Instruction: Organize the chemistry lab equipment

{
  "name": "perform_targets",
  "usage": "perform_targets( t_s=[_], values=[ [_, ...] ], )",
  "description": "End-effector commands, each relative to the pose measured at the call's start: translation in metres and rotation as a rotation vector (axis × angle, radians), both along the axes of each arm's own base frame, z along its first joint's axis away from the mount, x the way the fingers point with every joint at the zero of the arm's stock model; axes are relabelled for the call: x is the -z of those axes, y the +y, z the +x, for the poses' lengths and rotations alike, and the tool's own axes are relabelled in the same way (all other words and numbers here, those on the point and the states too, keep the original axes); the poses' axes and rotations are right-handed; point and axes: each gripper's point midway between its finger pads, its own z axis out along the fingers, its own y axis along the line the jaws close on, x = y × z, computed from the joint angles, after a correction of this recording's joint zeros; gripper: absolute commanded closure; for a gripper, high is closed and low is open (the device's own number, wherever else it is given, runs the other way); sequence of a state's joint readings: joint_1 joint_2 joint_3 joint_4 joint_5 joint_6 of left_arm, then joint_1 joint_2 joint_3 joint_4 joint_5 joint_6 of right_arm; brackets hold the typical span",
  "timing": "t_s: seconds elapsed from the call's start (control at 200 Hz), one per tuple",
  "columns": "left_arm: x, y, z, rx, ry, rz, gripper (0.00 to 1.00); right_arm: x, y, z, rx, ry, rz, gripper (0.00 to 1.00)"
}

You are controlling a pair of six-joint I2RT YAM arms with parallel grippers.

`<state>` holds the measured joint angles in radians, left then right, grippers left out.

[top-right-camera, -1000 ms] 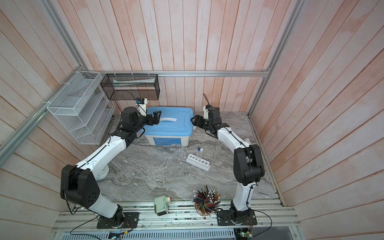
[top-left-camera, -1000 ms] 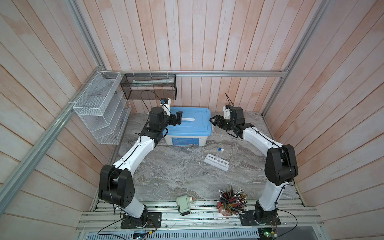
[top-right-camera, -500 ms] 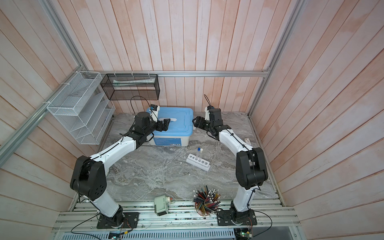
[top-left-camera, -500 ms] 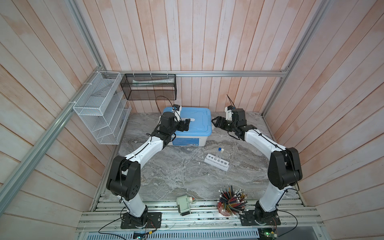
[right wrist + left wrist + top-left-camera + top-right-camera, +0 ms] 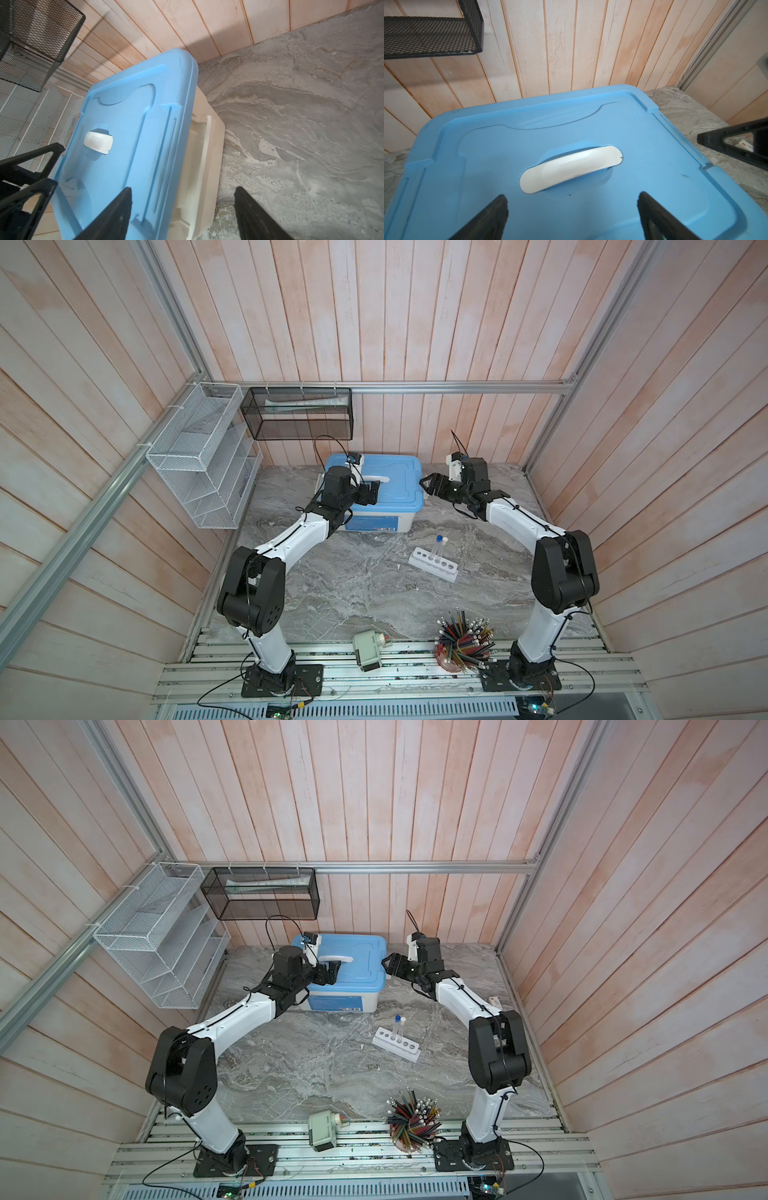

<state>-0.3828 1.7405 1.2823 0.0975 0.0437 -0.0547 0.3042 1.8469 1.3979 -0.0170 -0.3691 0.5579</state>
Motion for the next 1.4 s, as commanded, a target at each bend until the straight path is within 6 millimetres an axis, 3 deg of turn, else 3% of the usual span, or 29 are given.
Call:
perform_targets(
  t_s=[0.0,0.665,1.395],
  values=[
    [0.016,-0.002,0.002,-0.002,0.015,0.017,0.01,-0.005,0.003,0.006,-0.01,-0.017,0.025,0.2],
    [0.029,-0.004,-0.002,0.003,0.045,0.007,0.01,0.014,0.018,0.009,-0.05,0.01,0.129,0.2],
    [0.04,-0.012,-0.007,0.02,0.069,0.012,0.02,0.026,0.026,0.007,-0.06,0.046,0.149,0.29]
  ],
)
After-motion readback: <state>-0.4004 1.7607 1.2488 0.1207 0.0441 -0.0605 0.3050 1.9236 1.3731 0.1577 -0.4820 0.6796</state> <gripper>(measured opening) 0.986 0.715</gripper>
